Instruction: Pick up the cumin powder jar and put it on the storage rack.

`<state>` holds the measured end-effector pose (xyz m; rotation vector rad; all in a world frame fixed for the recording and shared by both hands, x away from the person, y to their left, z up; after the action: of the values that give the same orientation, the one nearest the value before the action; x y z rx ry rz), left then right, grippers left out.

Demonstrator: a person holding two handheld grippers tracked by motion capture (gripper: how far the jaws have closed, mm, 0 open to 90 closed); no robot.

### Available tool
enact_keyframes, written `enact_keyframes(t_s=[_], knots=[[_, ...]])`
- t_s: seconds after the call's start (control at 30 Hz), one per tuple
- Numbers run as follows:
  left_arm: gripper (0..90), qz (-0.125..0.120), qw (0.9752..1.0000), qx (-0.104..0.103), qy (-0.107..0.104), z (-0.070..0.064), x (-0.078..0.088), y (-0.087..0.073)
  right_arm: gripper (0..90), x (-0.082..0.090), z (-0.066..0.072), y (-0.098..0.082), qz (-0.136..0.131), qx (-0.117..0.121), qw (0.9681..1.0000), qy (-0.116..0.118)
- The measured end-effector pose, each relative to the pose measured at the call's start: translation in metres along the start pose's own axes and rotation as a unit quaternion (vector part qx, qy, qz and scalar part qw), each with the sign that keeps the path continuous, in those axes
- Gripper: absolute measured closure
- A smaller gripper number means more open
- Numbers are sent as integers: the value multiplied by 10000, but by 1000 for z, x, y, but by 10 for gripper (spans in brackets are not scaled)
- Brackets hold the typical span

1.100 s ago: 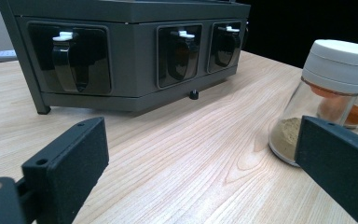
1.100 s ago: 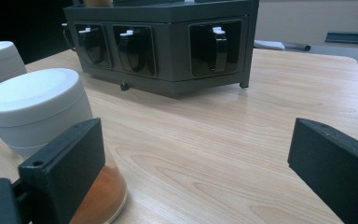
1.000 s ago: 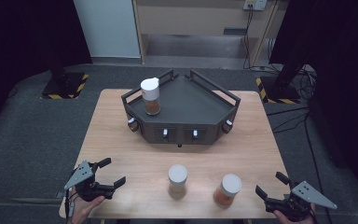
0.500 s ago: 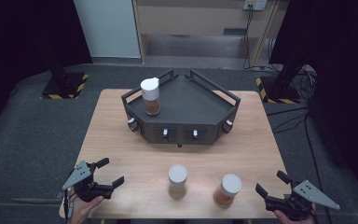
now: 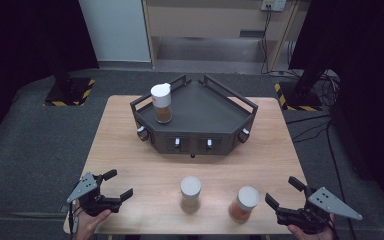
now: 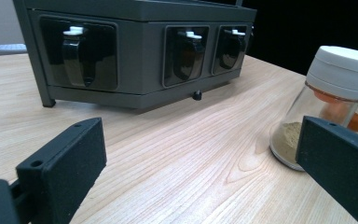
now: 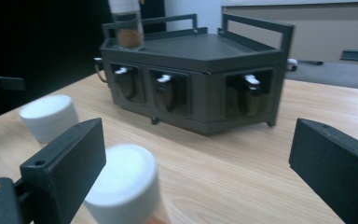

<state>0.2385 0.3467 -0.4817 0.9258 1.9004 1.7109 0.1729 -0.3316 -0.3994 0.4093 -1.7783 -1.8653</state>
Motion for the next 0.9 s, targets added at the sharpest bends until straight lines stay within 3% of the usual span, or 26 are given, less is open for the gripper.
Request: enact_keyframes(t_s=[0.23, 0.5, 0.83, 0.9], knots=[[9, 59, 9999, -86, -2, -1, -1, 1, 40, -7, 15, 17, -53, 140, 9996, 235], [9, 21, 10000, -42, 47, -1, 1, 0, 43, -22, 35, 35, -3, 356, 9985, 417], [10, 15, 10000, -43, 64, -1, 1, 0, 45, -42, 53, 47, 145, 484, 9974, 516], [12, 11, 10000, -54, 73, -1, 1, 0, 45, -47, 55, 47, 180, 422, 9972, 587]])
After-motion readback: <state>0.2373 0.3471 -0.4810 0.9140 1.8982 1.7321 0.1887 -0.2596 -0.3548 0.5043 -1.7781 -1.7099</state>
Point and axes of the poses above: each handheld gripper's, and its own axes: x roughly backward along the jaws, y roughly out of its top, z roughly to its left, the point moved 6 cm from there along -x, roughly forward along the jaws, and after that the axes turned 5 degrees about -z, right-handed, at the moved point
